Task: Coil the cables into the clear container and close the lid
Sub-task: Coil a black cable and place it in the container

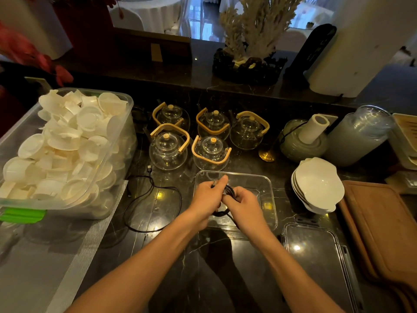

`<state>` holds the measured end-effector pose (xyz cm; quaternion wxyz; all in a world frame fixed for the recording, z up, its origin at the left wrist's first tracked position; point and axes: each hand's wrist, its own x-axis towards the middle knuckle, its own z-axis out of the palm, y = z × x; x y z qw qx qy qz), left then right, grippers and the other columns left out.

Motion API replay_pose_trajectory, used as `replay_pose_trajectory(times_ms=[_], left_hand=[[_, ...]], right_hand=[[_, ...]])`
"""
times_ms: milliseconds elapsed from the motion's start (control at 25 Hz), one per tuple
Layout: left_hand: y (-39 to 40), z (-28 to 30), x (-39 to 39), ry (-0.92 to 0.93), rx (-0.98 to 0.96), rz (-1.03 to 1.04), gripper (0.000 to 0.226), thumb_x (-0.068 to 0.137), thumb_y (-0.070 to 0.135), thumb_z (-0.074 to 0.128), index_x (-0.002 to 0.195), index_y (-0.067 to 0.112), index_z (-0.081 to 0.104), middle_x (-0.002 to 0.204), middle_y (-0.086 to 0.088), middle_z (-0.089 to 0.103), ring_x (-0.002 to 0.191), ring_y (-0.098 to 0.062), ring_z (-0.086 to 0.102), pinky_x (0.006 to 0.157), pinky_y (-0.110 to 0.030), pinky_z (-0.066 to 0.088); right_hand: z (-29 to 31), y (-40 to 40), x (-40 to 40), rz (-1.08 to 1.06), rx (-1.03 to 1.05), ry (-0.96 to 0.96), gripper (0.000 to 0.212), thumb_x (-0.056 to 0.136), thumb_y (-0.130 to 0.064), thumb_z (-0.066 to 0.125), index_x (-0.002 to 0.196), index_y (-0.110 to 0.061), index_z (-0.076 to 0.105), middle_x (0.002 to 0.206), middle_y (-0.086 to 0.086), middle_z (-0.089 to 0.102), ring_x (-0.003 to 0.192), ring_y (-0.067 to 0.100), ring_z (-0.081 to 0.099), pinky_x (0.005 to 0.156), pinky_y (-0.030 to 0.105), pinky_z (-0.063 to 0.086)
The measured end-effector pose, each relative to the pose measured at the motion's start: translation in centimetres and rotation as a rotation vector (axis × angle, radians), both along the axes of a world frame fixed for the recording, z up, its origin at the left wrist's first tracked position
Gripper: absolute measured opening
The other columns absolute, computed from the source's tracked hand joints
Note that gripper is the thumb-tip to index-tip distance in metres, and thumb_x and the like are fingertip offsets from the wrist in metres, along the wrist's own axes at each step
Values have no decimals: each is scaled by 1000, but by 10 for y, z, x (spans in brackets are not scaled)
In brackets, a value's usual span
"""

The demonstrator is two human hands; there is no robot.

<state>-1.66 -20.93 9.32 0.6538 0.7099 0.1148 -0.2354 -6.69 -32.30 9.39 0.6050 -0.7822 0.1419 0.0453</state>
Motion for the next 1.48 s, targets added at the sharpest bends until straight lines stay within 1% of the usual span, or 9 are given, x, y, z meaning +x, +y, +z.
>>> replay_pose_trajectory(times_ms=[200,280,440,560,720,920,1120,1360,1480], left_hand=[[6,-5,-2,10,-12,-51,41,101,49,52,75,18,57,51,10,41,45,-6,38,50,-26,33],[8,-10,-7,0,15,-84,38,101,49,51,83,17,57,51,10,37,47,-8,34,50,-25,30],[10,-11,-16,124,-270,-130,43,99,48,57,67,21,48,50,10,32,43,-7,28,42,-20,24],[5,-4,-18,87,-331,-243,40,96,43,64,62,25,53,51,9,36,44,-7,31,45,-21,26],[8,3,-8,-15,-295,-239,32,100,31,61,70,22,53,56,10,41,50,-6,37,49,-19,34],[10,2,-1,-79,-123,-240,34,100,43,58,74,21,54,55,13,45,50,-3,38,51,-18,34],[5,-4,0,-223,110,-91,42,98,53,54,73,19,54,61,3,45,54,-10,41,60,-33,36],[2,-4,0,-95,-66,-89,34,100,46,56,87,14,56,65,1,49,52,-8,43,52,-21,37],[2,-6,-3,8,-129,-112,32,103,40,53,84,16,59,58,7,59,49,-3,54,47,-15,41]], right_hand=[[-10,0,-8,-59,-225,-267,13,101,-31,64,90,-26,68,71,0,69,59,12,62,53,36,52],[-4,-8,-1,-137,-167,-312,18,103,-30,60,89,-26,71,76,-3,73,65,11,67,54,30,55],[12,-40,25,-323,484,12,32,107,-34,51,110,-8,69,64,2,67,58,18,68,58,29,58],[6,-47,26,-129,451,288,35,109,-28,48,112,0,69,57,-5,38,48,8,39,50,25,36],[4,-48,20,126,433,368,12,106,-15,48,111,-9,57,65,-2,27,52,9,20,45,23,17],[4,-46,16,211,379,354,14,103,-15,58,92,-7,59,60,0,47,44,7,34,41,19,32],[-11,-46,10,149,465,275,15,100,-18,64,90,-9,72,65,0,53,49,8,43,46,21,41],[-22,-39,1,86,832,237,24,95,-16,64,113,-4,75,72,4,55,52,7,45,47,20,41],[-24,-26,-1,40,711,170,26,105,-16,52,115,-1,70,74,7,59,51,10,47,46,25,44]])
